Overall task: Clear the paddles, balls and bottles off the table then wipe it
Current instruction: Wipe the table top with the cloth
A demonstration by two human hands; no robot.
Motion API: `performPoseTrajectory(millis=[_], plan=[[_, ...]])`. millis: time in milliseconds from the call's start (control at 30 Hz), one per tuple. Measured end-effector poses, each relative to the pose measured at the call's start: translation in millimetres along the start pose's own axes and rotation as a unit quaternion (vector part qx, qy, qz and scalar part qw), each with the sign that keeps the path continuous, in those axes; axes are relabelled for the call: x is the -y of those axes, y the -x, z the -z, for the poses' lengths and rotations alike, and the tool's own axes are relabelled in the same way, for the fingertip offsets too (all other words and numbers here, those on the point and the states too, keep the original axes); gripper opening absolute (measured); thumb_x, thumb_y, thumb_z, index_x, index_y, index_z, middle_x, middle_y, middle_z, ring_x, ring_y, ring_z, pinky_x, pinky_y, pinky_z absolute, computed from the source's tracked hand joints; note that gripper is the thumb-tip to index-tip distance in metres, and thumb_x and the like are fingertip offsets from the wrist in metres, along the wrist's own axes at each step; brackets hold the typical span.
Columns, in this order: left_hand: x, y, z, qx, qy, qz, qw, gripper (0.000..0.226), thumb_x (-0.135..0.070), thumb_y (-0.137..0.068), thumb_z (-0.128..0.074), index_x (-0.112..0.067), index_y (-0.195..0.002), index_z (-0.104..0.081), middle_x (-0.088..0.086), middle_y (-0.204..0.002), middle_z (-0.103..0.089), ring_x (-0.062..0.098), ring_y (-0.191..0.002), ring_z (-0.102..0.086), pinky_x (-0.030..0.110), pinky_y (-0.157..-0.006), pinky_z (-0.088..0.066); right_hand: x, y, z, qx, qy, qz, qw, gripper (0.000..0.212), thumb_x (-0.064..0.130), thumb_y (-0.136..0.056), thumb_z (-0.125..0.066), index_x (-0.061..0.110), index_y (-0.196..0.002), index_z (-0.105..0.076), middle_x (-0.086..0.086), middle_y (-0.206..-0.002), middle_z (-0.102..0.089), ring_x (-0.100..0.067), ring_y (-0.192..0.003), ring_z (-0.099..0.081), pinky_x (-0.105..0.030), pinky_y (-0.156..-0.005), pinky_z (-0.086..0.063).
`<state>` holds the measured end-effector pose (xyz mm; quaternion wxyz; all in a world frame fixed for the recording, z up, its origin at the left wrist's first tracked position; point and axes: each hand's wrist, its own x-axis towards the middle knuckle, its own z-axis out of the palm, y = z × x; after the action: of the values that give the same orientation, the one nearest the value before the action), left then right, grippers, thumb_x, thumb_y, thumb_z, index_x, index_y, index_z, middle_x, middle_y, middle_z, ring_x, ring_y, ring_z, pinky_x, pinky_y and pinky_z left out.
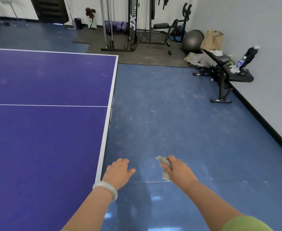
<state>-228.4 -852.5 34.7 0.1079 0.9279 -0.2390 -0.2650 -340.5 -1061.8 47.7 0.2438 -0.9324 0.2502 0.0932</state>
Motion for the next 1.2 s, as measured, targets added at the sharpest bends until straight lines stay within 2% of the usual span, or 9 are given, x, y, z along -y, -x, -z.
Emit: performPoseTrajectory(millis=[100, 200, 600, 800, 967, 1200], plan=[[-6, -22, 13, -0.021, -0.015, 0.012, 1.0, 0.053, -0.049, -0.1, -0.042, -0.018, -0.142, -0.039, 0.001, -0.135, -0.047, 0.02, -0.122, -0.05, 0.035, -0.101, -0.041, 4, -38, 14, 0.008, 0.013, 0.022, 1.0, 0.031, 0.044, -0.101, -0.041, 0.016, -0.111, -0.049, 0.0, -0.098, -0.056, -0.024, -0.093, -0.053, -0.035, -0.077, -0.043], [-7, -46, 26, -0.038, -0.009, 0.043, 0.998, 0.053, -0.05, -0.1, -0.042, -0.018, -0.141, -0.039, 0.001, -0.133, -0.046, 0.02, -0.121, -0.049, 0.034, -0.1, -0.041, 7, -81, 23, 0.027, 0.017, 0.053, 0.998, 0.033, 0.045, -0.101, -0.04, 0.017, -0.114, -0.049, -0.002, -0.108, -0.06, -0.024, -0.101, -0.056, -0.036, -0.082, -0.045], [-45, -171, 92, -0.108, 0.029, 0.206, 0.972, 0.053, -0.051, -0.1, -0.04, -0.021, -0.144, -0.036, -0.002, -0.141, -0.042, 0.018, -0.128, -0.045, 0.031, -0.103, -0.039, 3, -304, 100, 0.093, 0.067, 0.211, 0.971, 0.032, 0.047, -0.101, -0.037, 0.024, -0.12, -0.049, 0.005, -0.113, -0.059, -0.019, -0.106, -0.054, -0.038, -0.089, -0.045], [-41, -198, 104, -0.124, 0.074, 0.324, 0.935, 0.054, -0.053, -0.098, -0.043, -0.024, -0.143, -0.038, -0.005, -0.14, -0.04, 0.018, -0.126, -0.046, 0.032, -0.102, -0.038, 53, -391, 105, 0.124, 0.114, 0.308, 0.936, 0.032, 0.046, -0.101, -0.036, 0.025, -0.122, -0.049, 0.005, -0.116, -0.061, -0.02, -0.108, -0.052, -0.037, -0.091, -0.041], [-14, -214, 110, -0.147, 0.109, 0.4, 0.898, 0.051, -0.054, -0.097, -0.045, -0.026, -0.139, -0.042, -0.004, -0.141, -0.039, 0.02, -0.127, -0.044, 0.034, -0.103, -0.038, 118, -442, 87, 0.114, 0.159, 0.38, 0.904, 0.034, 0.045, -0.1, -0.035, 0.028, -0.125, -0.049, 0.005, -0.114, -0.063, -0.021, -0.106, -0.052, -0.034, -0.088, -0.038], [42, -260, 125, -0.162, 0.145, 0.464, 0.859, 0.06, -0.055, -0.099, -0.039, -0.022, -0.148, -0.032, 0.002, -0.157, -0.021, 0.023, -0.145, -0.023, 0.037, -0.113, -0.028, 206, -502, 55, 0.102, 0.189, 0.457, 0.863, 0.037, 0.045, -0.1, -0.032, 0.032, -0.133, -0.045, 0.007, -0.115, -0.063, -0.02, -0.104, -0.051, -0.035, -0.09, -0.039]])
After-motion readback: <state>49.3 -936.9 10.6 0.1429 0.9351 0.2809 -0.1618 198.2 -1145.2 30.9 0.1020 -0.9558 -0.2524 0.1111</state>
